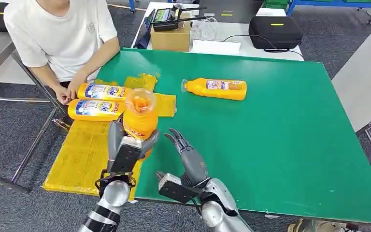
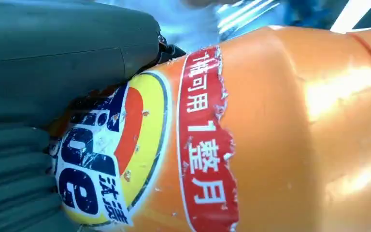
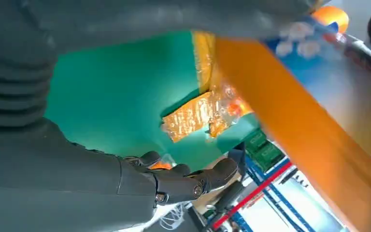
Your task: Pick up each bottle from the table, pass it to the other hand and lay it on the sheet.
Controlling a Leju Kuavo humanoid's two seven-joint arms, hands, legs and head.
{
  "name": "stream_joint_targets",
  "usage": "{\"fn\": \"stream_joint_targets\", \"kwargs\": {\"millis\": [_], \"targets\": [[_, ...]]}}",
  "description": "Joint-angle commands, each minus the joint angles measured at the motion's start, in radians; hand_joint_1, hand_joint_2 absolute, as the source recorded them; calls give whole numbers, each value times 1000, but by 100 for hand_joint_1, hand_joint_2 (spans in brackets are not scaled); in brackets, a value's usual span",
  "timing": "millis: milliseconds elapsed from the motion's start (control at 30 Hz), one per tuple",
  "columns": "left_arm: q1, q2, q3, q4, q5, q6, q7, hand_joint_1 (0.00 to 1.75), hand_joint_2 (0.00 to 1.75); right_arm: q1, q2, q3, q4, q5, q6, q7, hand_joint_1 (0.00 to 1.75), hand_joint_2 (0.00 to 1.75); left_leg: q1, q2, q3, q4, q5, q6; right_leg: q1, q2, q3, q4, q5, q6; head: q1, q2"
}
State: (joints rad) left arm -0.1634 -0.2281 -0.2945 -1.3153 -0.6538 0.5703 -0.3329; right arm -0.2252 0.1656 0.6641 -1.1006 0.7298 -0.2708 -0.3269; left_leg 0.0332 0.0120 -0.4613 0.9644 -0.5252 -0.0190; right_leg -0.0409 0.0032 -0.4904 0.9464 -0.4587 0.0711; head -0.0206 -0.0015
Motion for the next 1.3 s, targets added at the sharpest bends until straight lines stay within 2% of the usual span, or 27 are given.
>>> {"fn": "stream_joint_targets", "kwargs": {"millis": [33,133,167,267,333,367,433,467,500,533,567,600,667,933,1167,1200,1300], "targets": [[-132,137,24,338,-291,-61,82,175,175,-1,-31,-58,-4,4,34,-24,0,0,0,-3,3,-4,2,2,1,-2,3,-3,1,-5,0,0],[-157,173,5,421,-367,-136,114,175,175,6,-37,-63,-26,1,51,-28,0,0,0,-2,2,-3,1,2,1,-1,2,-2,0,-4,0,0],[-172,183,0,445,-380,-189,139,154,175,7,-39,-65,-31,0,55,-29,0,0,1,-1,3,-3,1,2,2,0,3,-3,1,-6,0,0],[-208,198,8,506,-393,-254,169,157,175,12,-42,-71,-44,-3,68,-29,0,0,1,-2,2,-2,1,2,2,-2,2,-1,0,-5,0,0],[-223,204,13,530,-405,-271,189,154,175,12,-42,-73,-45,-4,73,-29,0,0,1,-2,1,-1,1,2,2,-2,2,-1,0,-5,0,0],[-258,209,0,594,-464,-286,244,145,175,14,-41,-75,-48,-4,78,-29,0,0,0,-1,2,-2,1,2,1,-1,2,-1,0,-3,0,0],[-280,206,10,636,-474,-297,266,143,175,15,-40,-75,-48,-4,82,-29,0,0,1,-1,3,-3,2,3,2,0,4,-2,1,-6,0,0],[-293,205,13,660,-478,-303,272,131,175,14,-40,-74,-46,-4,84,-29,0,0,1,-2,4,-4,3,4,2,-1,4,-3,2,-7,0,0],[-304,205,16,679,-485,-304,288,77,175,13,-40,-74,-43,-4,85,-30,0,0,1,-1,4,-4,3,3,2,0,4,-3,3,-8,0,0],[-316,202,18,706,-496,-288,296,77,175,10,-40,-72,-39,-3,88,-31,0,0,1,0,4,-4,3,3,2,1,4,-3,3,-8,0,0],[-325,202,16,723,-508,-280,302,24,175,8,-38,-73,-37,-4,90,-31,0,0,0,0,5,-2,2,2,1,1,4,-1,2,-5,0,0],[-333,202,11,737,-519,-283,304,24,175,7,-39,-75,-35,-6,90,-31,0,0,1,0,5,-2,2,2,1,1,4,-1,2,-5,0,0],[-342,201,10,752,-530,-292,311,0,175,5,-38,-78,-31,-7,90,-31,0,0,0,2,6,-2,2,1,1,2,4,1,2,-5,0,0],[-373,222,-75,769,-663,-292,329,0,175,-1,-38,-86,-14,-16,93,-38,0,0,1,1,7,-2,3,1,2,1,4,4,1,-5,0,0],[-308,221,-42,620,-526,-295,162,0,175,5,-45,-90,-13,-25,92,-49,0,0,1,0,6,-2,3,1,1,0,3,4,1,-4,0,0],[-275,220,-32,551,-472,-277,109,0,175,5,-45,-90,-11,-27,91,-54,0,0,0,0,6,-1,2,-1,1,0,3,5,0,-3,0,0],[-214,208,-18,418,-385,-241,52,0,175,3,-42,-88,-6,-30,91,-60,0,0,1,-1,4,-1,3,1,1,0,2,4,1,-5,0,0]]}}
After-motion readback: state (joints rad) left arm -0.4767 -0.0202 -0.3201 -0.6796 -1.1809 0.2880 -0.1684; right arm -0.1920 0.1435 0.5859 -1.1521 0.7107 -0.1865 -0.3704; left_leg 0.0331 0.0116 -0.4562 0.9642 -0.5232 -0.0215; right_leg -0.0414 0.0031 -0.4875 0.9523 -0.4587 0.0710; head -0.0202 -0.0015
